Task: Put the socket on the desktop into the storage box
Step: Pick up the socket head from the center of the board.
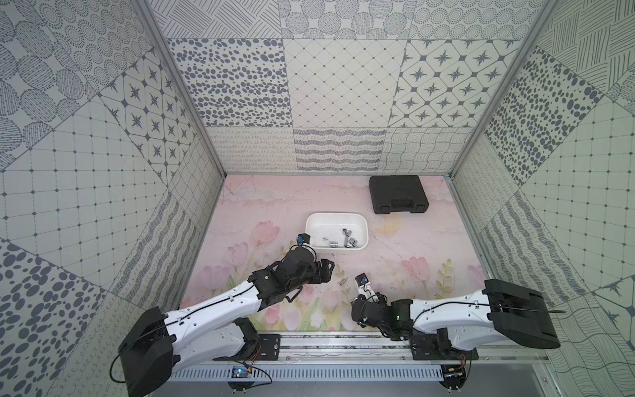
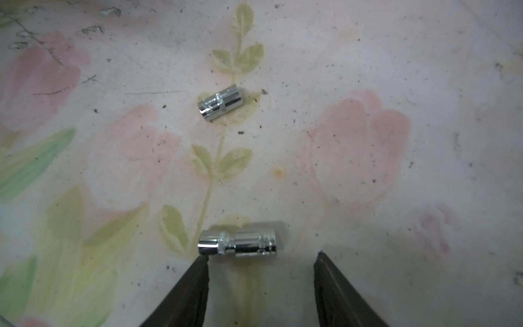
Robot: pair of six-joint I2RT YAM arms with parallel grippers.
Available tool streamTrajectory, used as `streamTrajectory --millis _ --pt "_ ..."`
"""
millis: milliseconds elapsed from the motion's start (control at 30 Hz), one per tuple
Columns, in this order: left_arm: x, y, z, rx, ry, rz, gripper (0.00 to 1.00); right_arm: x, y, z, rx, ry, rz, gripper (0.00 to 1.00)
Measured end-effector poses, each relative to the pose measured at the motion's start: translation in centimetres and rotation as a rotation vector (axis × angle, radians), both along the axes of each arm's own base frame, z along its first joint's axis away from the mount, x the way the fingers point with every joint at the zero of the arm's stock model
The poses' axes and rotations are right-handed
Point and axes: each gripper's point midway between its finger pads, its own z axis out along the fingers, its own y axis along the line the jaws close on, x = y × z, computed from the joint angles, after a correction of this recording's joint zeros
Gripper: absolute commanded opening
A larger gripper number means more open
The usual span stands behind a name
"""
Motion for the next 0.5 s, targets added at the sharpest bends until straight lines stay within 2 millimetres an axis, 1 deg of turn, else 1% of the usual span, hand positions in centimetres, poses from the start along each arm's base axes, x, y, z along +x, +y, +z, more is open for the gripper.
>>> streamTrajectory --millis 200,400,500 --pt "0.0 0.0 0.0 0.000 0.000 0.000 0.86 0.5 0.5 -0.1 -0.009 -0.012 -0.006 0.56" --pt "0.0 0.0 0.0 0.000 0.000 0.000 0.86 1.2 0.7 -0.1 -0.007 -0.021 -0.021 0.55" --pt "0.0 0.0 0.0 0.000 0.000 0.000 0.86 1.6 0.8 -0.1 -0.008 -0.024 -0.022 0.52"
